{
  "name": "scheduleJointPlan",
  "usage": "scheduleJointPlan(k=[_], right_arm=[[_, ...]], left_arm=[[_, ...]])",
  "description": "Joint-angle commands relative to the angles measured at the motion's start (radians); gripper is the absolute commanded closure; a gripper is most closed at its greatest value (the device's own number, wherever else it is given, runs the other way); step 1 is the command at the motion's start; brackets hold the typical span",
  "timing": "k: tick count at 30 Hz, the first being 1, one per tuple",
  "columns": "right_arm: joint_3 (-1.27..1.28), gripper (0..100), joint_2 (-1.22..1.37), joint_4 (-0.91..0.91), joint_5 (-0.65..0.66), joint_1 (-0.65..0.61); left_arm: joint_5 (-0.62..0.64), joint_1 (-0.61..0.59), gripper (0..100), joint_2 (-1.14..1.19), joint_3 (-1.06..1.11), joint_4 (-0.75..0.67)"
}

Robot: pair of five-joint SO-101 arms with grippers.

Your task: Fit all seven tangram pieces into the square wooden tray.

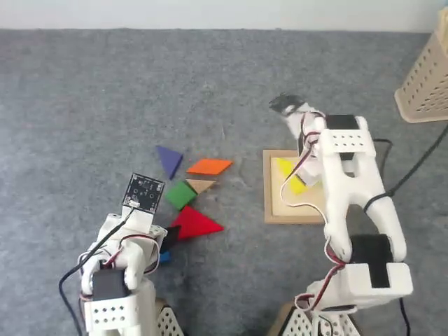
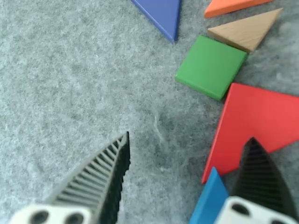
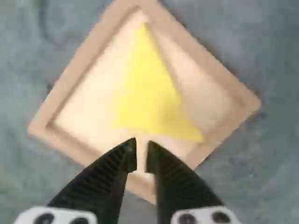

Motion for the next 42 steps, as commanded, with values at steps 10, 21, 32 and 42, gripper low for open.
scheduleJointPlan(k=[10,21,32,42], right_arm=[[0.258,99.2,-0.076,-0.351,-0.176,0.013],[0.252,99.2,0.005,-0.452,-0.173,0.019],[0.233,99.2,0.007,-0.478,-0.176,0.018],[0.173,99.2,0.008,-0.476,-0.178,0.016]], left_arm=[[-0.002,0.002,65,-0.014,-0.005,0.000],[-0.002,0.002,65,-0.014,-0.005,0.000],[-0.002,0.002,65,-0.014,-0.005,0.000],[-0.002,0.002,65,-0.014,-0.005,0.000]])
